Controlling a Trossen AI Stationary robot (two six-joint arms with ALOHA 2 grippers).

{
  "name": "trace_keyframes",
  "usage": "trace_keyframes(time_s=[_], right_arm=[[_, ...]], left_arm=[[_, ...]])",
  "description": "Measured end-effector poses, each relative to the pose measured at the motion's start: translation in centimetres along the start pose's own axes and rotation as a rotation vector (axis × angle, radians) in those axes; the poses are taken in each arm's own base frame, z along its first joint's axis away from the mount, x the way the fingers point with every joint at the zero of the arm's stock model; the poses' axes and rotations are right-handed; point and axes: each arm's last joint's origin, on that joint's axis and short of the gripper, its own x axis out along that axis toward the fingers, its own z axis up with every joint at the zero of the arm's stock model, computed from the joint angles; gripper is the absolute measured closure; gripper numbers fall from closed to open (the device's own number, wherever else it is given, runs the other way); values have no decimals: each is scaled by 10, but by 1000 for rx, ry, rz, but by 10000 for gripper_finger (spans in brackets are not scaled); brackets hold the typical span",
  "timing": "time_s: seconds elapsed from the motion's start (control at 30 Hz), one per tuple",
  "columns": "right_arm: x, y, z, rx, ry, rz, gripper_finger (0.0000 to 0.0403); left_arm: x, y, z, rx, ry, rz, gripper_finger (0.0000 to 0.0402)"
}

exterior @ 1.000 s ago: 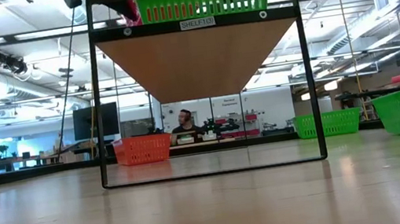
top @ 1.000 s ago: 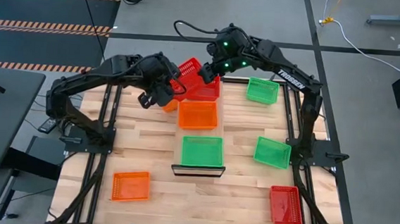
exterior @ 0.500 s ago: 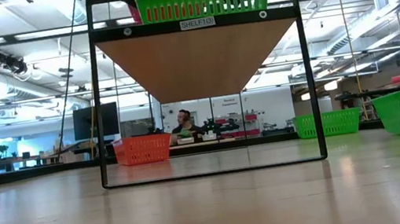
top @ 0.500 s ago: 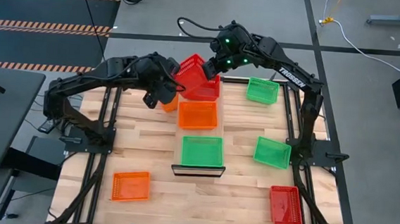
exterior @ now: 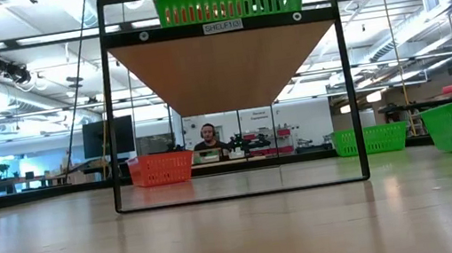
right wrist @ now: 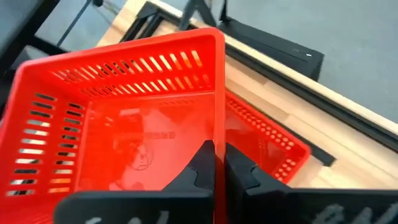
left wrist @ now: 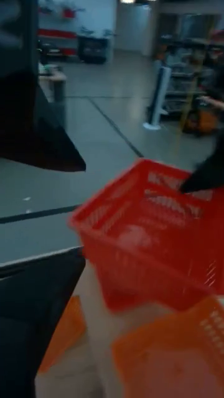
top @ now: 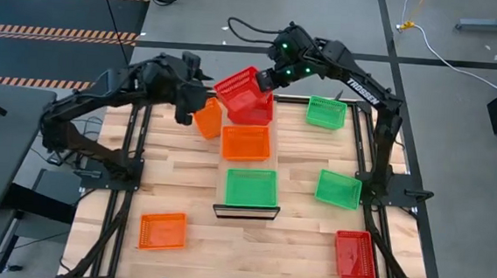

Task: Stack baskets on shelf by color
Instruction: Stack the left red basket on top of the red basket on the shelf

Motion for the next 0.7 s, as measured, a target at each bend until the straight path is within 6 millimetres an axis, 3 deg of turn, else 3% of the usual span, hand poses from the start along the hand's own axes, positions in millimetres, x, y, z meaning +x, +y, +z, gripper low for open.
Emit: trace_keyframes(time_s=[0.3, 0.43, 0.7], right_arm=[[-12, -13, -2, 207, -59, -203, 391], [-11, -5, -8, 314, -88, -220, 391], [-8, 19, -27, 425, -153, -295, 391]], left_arm=[[-22, 7, -12, -389, 57, 138, 152], [-26, 8, -15, -509, 47, 145, 166], [-27, 8, -16, -590, 42, 146, 192]])
